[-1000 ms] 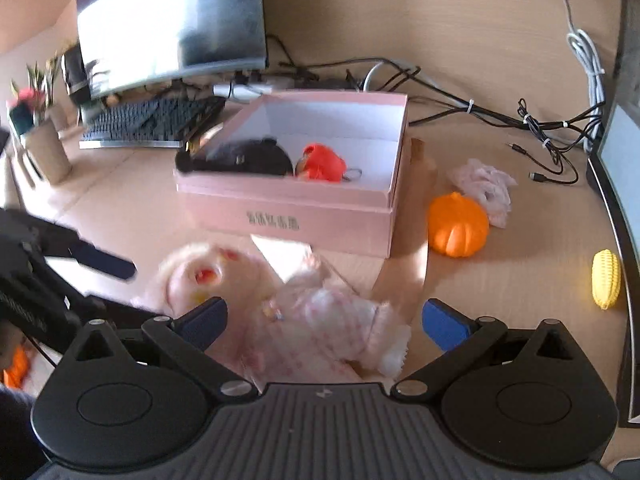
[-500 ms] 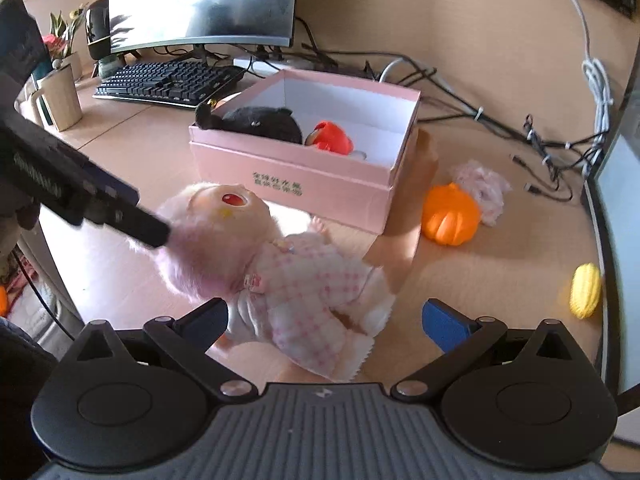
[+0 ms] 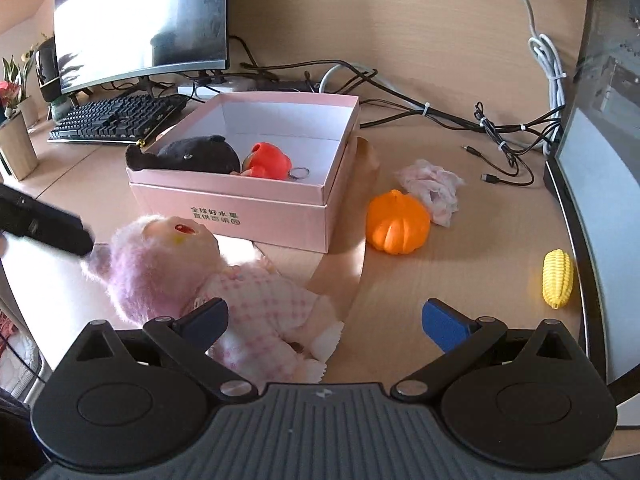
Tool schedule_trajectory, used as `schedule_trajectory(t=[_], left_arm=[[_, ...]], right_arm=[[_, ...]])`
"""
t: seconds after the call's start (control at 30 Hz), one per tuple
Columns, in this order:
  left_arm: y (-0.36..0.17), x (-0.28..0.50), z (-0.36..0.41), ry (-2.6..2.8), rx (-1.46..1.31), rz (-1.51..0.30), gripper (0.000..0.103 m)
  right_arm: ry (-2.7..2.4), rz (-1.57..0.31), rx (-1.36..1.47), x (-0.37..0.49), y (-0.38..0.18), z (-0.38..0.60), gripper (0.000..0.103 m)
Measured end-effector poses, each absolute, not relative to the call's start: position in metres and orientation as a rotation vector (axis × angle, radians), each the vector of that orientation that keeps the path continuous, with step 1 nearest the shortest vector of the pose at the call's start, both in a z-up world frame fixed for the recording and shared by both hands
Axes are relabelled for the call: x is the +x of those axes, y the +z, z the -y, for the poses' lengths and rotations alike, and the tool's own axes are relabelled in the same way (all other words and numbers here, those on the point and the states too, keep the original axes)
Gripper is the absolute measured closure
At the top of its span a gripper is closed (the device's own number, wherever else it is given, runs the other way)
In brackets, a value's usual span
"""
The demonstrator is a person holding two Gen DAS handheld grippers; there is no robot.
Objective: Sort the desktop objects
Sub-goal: 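Open the left gripper to set the pink plush doll down beside the box, then reach both grippers toward the pink plush doll lying beside the box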
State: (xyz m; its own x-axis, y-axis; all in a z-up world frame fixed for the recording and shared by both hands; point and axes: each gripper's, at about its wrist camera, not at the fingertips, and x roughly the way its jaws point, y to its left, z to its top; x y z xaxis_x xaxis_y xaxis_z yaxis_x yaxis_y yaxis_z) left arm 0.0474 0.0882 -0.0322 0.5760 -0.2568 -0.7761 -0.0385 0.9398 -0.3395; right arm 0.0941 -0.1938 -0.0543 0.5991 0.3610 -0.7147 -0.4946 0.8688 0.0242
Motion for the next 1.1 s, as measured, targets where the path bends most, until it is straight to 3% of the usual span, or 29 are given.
schedule_trajectory(t=[0.83,1.1], left_arm=[[-0.083,0.041,-0.081,-0.016,-0.063,-1.075,0.006],[-0.059,0.035,-0.093,-0.087,-0.201,-1.02,0.006]], right_arm=[[0.535,-0.877,-0.072,0.096,-0.067,0.196,0.0],[0.559,-0.815,-0.046,0.098,-0.046,0.194,0.0]])
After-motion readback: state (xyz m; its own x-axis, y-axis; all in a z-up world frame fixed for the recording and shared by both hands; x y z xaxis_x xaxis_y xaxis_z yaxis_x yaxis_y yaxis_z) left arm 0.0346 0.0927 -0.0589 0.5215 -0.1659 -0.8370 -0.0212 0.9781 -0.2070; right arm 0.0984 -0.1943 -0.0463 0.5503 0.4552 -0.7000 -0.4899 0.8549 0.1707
